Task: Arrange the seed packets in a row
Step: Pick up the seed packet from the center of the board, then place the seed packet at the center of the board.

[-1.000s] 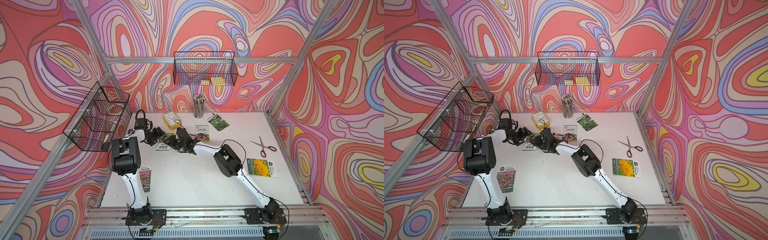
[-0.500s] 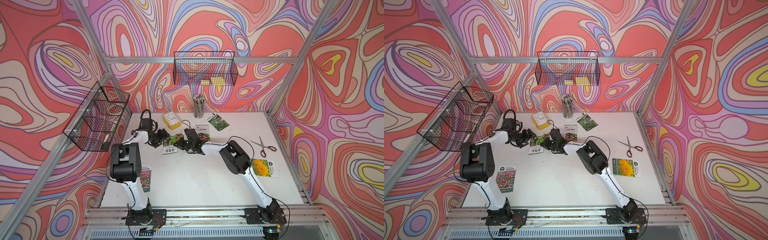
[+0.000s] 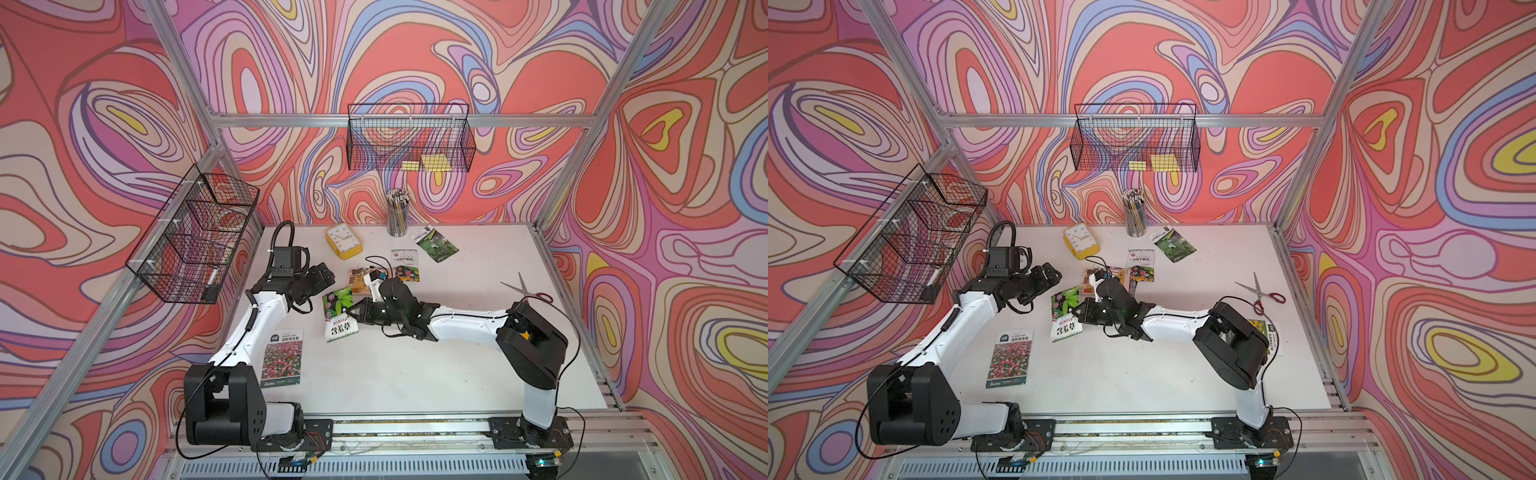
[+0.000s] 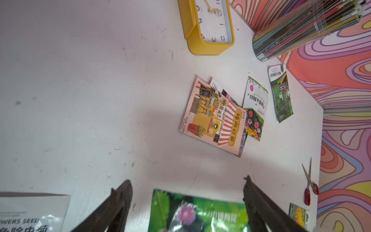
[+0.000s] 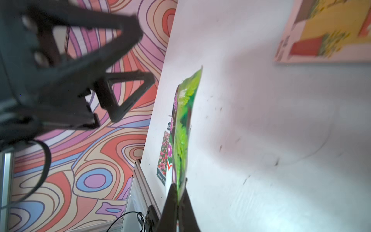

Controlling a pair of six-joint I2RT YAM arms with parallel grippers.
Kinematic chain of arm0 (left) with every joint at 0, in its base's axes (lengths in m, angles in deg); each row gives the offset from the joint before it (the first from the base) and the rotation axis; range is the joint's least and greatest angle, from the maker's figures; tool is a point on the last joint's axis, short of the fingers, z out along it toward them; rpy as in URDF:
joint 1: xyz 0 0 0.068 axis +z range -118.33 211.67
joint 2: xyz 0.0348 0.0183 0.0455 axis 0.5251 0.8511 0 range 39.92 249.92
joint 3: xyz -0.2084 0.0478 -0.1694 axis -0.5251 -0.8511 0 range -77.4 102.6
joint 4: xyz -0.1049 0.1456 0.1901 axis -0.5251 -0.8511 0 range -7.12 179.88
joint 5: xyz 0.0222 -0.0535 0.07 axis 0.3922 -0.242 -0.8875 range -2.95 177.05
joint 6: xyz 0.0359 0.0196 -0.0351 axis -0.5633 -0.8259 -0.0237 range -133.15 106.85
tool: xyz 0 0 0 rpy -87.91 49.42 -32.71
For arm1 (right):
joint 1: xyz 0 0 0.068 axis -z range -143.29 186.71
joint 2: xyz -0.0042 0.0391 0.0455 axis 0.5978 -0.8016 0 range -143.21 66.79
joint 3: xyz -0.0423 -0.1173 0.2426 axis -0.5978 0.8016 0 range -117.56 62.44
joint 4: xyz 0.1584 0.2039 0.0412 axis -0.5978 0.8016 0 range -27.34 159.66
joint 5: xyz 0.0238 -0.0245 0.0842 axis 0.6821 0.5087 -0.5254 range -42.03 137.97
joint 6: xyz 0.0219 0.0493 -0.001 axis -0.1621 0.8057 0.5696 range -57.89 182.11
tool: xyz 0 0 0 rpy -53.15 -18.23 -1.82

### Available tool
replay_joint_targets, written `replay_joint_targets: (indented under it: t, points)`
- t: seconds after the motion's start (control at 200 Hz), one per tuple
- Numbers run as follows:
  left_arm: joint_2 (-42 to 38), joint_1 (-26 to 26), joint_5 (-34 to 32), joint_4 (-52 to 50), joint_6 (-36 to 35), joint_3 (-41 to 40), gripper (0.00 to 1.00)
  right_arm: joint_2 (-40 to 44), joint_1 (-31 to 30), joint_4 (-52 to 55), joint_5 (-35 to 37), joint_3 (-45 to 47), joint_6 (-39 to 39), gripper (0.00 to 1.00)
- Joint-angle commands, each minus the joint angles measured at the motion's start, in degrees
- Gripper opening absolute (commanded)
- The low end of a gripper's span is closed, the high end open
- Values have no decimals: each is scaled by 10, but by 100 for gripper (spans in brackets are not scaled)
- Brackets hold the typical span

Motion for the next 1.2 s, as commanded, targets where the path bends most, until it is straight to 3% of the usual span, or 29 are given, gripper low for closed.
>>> replay_joint_targets:
  t: [0.0,0.155,0.366,1.192]
  points:
    - [-71,-28,-59,-29,22,-14,89,8,-61,-1,121,33,32,0]
    - [-148,-61,-113,-69,27,-29,94,-6,-137,13,219,22,49,0]
    - [-226,-64,-126,-103,28,-49,99,-50,-169,31,290,-4,90,0]
    - [-271,-65,-102,-132,11,-67,99,-177,-161,96,212,-124,101,0]
